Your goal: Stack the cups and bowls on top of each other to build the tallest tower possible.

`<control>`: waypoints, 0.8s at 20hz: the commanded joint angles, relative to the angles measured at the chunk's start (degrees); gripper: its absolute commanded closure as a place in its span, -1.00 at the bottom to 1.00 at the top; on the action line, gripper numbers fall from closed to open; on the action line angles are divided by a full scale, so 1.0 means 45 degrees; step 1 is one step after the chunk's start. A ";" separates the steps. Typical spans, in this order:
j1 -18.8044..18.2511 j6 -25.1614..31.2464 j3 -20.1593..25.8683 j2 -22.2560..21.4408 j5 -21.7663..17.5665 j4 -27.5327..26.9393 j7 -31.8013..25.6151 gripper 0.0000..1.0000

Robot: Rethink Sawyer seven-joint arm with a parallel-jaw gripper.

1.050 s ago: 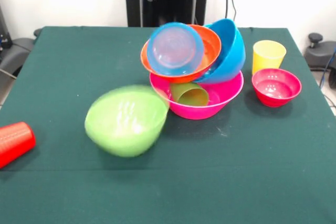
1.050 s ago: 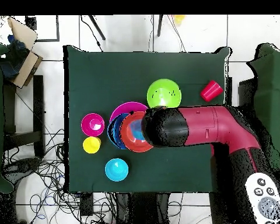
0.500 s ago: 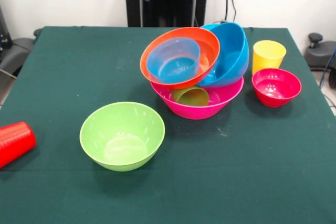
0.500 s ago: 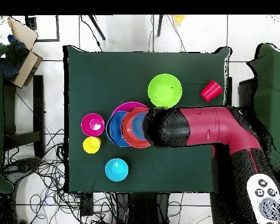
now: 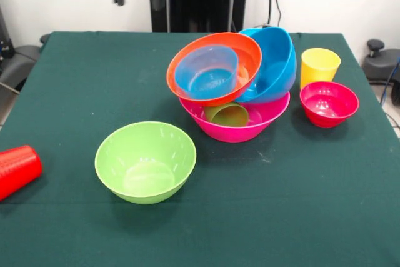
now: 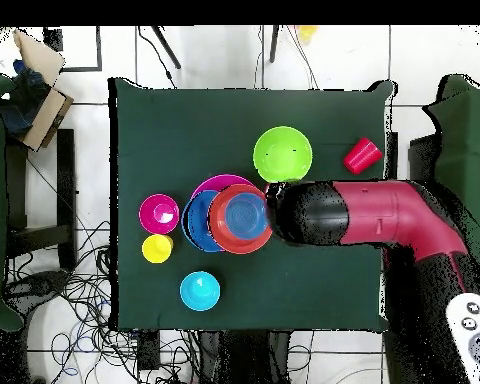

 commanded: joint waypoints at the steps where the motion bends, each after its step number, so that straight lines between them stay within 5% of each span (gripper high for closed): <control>1: -0.0733 -0.0325 0.0469 0.1938 -0.1596 -0.1593 -0.3452 -1.00; 8: -0.1163 -0.0020 0.0835 0.3443 -0.2133 -0.3130 -0.3993 -1.00; 16: -0.0941 0.0342 0.0787 0.3714 -0.2638 -0.3329 -0.3507 -1.00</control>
